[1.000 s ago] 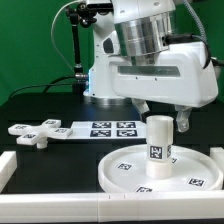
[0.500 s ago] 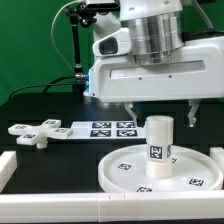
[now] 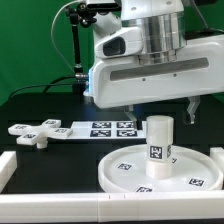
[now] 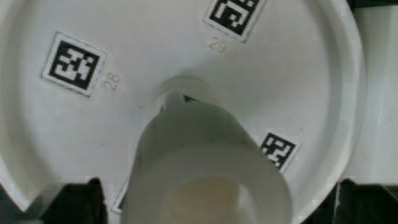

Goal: Assemble round table

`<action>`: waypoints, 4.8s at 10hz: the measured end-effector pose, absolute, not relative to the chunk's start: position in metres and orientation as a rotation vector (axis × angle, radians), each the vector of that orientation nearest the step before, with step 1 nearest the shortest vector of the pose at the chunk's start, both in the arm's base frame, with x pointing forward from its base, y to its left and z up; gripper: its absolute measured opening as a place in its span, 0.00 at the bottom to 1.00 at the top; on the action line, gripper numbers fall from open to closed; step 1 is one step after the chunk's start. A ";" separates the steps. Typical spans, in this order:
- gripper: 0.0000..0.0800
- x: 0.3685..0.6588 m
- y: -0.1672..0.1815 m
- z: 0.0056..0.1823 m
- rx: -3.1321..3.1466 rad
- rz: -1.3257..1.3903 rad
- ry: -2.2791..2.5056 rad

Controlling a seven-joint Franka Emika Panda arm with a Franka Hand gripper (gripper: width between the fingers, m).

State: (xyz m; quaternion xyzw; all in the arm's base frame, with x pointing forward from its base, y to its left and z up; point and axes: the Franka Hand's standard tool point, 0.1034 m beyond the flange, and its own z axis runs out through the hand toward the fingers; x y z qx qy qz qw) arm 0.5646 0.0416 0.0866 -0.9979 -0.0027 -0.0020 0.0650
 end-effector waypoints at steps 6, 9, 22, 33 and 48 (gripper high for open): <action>0.81 0.566 0.038 0.086 -2.948 -0.047 -0.859; 0.81 0.566 0.039 0.084 -2.838 -0.044 -1.259; 0.81 0.567 0.044 0.077 -2.195 0.022 -2.326; 0.51 0.566 0.041 0.075 -2.578 0.039 -1.866; 0.51 0.564 0.037 0.072 -3.029 0.003 0.510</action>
Offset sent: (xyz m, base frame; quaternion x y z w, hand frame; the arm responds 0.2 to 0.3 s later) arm 0.0019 0.0040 0.0022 -0.0366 0.0297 -0.3189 0.9466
